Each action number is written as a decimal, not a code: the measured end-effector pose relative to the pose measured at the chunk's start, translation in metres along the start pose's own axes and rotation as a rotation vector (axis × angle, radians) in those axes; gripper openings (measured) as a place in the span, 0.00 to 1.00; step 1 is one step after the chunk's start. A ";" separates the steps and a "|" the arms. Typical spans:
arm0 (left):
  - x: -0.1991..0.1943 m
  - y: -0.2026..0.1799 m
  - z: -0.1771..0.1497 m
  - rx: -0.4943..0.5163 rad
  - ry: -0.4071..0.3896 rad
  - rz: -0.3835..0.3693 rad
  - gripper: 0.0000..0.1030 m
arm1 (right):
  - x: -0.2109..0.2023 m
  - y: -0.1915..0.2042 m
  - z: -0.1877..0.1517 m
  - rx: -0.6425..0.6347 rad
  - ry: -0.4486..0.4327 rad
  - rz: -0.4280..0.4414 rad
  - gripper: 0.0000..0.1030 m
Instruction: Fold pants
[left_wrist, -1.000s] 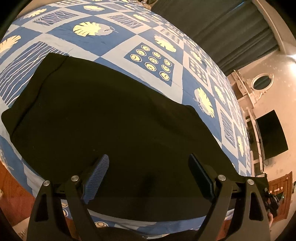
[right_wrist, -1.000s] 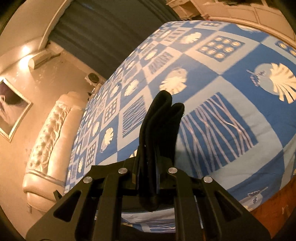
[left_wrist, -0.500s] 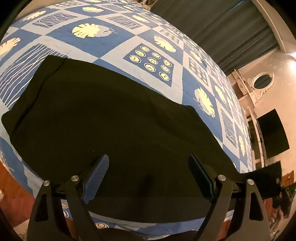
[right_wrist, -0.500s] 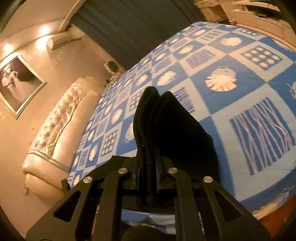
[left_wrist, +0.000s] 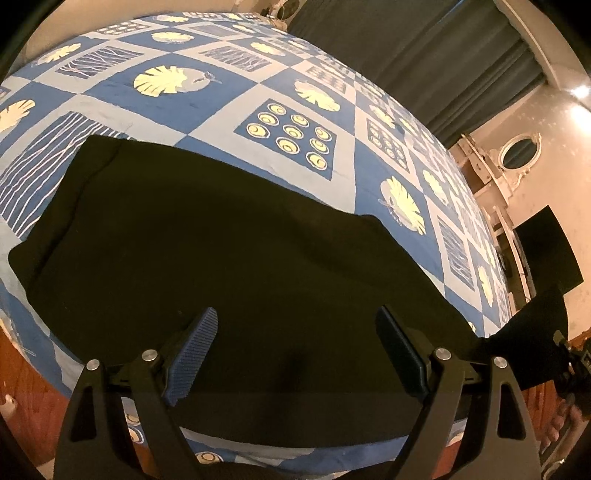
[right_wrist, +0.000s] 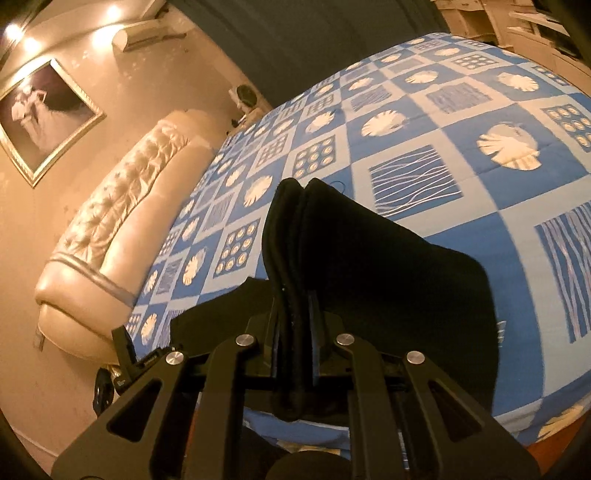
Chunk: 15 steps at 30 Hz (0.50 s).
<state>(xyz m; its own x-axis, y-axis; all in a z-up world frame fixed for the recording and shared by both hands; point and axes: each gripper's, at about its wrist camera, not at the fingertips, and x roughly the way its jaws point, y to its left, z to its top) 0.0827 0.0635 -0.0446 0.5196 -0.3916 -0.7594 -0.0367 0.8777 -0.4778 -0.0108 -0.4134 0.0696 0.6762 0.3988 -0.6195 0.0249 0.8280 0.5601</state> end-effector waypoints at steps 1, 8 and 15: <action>-0.001 0.000 0.001 0.001 -0.004 0.002 0.84 | 0.006 0.004 -0.002 -0.006 0.009 -0.001 0.11; -0.006 -0.001 0.003 0.024 -0.044 0.043 0.84 | 0.044 0.018 -0.016 -0.022 0.060 -0.014 0.11; -0.005 -0.001 0.003 0.027 -0.045 0.043 0.84 | 0.083 0.023 -0.035 -0.022 0.125 -0.036 0.11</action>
<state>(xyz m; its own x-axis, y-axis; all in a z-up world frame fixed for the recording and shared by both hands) 0.0828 0.0660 -0.0387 0.5558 -0.3408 -0.7582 -0.0376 0.9009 -0.4325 0.0207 -0.3473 0.0121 0.5779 0.4133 -0.7037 0.0304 0.8508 0.5247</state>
